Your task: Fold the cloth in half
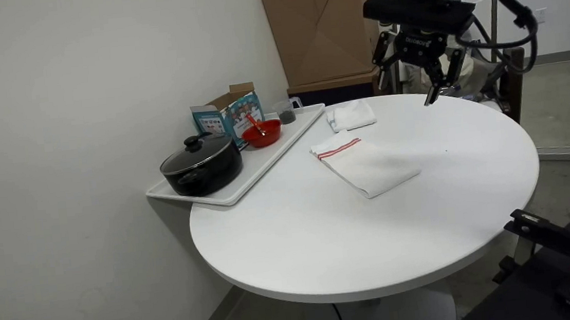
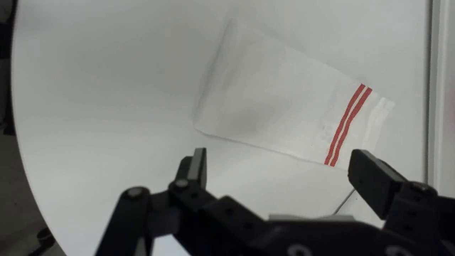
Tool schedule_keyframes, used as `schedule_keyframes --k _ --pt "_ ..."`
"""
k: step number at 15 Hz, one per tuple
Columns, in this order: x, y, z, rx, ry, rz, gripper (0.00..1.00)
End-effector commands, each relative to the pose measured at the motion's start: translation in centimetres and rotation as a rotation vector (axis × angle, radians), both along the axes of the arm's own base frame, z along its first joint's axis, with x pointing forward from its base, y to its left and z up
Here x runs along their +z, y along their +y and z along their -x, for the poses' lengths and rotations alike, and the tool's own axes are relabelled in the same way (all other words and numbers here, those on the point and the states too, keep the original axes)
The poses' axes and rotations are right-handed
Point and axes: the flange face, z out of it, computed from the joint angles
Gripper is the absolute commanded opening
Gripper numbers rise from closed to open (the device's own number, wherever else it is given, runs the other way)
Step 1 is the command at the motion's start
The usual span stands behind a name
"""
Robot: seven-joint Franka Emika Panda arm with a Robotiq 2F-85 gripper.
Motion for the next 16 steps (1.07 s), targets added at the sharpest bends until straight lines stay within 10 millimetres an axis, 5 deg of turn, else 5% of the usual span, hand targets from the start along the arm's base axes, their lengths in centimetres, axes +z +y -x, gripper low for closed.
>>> schedule_keyframes --k 1,6,16 --pt "-1.3 2.5 -0.6 -0.198 -0.031 -0.021 1.0" --pt "-3.4 5.1 -1.8 -0.397 -0.046 -0.01 1.0" --pt "-11.2 5.0 -3.6 -0.471 0.092 -0.019 1.0"
